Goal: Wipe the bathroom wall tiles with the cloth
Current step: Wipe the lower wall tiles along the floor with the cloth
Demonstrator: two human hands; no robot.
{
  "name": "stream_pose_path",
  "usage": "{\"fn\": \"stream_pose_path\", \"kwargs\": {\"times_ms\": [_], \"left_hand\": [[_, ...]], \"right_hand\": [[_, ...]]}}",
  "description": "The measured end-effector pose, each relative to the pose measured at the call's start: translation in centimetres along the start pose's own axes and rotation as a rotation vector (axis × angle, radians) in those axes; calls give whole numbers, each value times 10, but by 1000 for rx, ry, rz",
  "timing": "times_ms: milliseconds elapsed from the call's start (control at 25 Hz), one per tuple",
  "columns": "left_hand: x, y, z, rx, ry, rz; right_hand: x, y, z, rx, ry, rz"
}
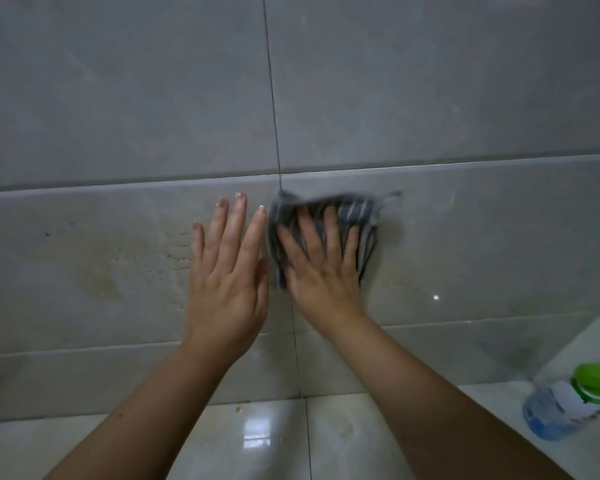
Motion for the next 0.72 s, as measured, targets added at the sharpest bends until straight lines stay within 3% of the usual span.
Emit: {"fn": "stream_pose_path", "kwargs": {"times_ms": [120, 320, 480, 600, 720], "left_hand": [[3, -4, -6, 41, 27, 4], [4, -7, -8, 47, 4, 3], [6, -12, -15, 55, -1, 9], [4, -22, -19, 79, 2, 17], [-3, -32, -17, 97, -2, 16]], "right_hand": [[-25, -12, -49, 42, 89, -100], [-46, 33, 37, -156, -323, 109], [11, 3, 8, -69, -18, 36], [-27, -27, -58, -3, 105, -106], [-123, -12, -77, -115, -226, -97]]}}
Point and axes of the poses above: each hand's wrist, its own z-axis towards the middle knuckle, its own y-axis out of the back of the hand, x = y × z, the point moved 8 cm from there along z, towards the middle knuckle
